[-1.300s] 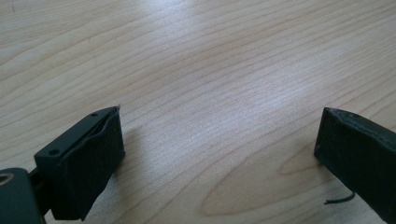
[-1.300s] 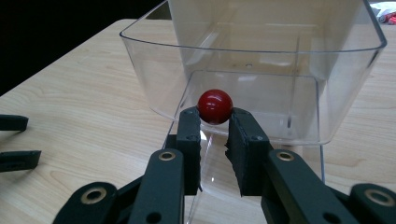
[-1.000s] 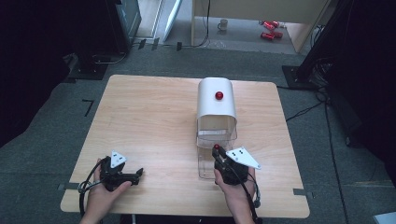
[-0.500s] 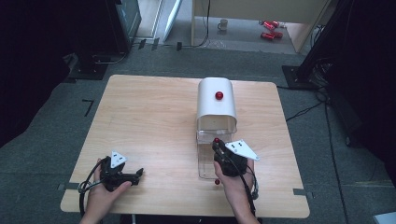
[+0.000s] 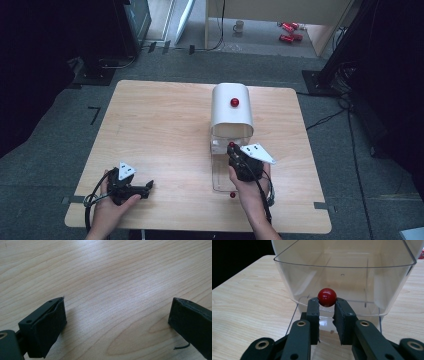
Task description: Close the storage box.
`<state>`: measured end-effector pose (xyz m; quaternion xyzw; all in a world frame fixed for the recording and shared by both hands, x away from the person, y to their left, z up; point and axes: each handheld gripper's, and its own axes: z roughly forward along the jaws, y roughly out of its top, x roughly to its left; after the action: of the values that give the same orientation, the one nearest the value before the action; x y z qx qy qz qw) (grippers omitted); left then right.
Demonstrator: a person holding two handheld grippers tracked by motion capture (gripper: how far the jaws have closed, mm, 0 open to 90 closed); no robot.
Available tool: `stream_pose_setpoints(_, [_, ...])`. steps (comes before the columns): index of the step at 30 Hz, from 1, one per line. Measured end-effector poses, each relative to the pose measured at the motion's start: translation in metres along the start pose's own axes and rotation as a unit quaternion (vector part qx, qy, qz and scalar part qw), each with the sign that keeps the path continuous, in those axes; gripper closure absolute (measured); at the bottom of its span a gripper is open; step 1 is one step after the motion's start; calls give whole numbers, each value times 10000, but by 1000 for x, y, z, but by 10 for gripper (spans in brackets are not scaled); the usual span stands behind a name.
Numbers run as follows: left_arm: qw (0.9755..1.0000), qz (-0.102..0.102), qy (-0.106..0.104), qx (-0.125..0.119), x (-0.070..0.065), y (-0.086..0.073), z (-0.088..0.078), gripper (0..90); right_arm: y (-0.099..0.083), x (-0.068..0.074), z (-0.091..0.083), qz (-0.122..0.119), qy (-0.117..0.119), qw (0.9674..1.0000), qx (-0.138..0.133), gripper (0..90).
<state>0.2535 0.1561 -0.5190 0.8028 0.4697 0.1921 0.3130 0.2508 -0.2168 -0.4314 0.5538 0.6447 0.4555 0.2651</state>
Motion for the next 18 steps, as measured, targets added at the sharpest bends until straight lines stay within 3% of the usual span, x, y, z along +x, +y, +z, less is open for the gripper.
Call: stream_pose_setpoints(18, [10000,2,-8,-5,0,0,0,13,5,-2,10,-23,-35,10000,5,761])
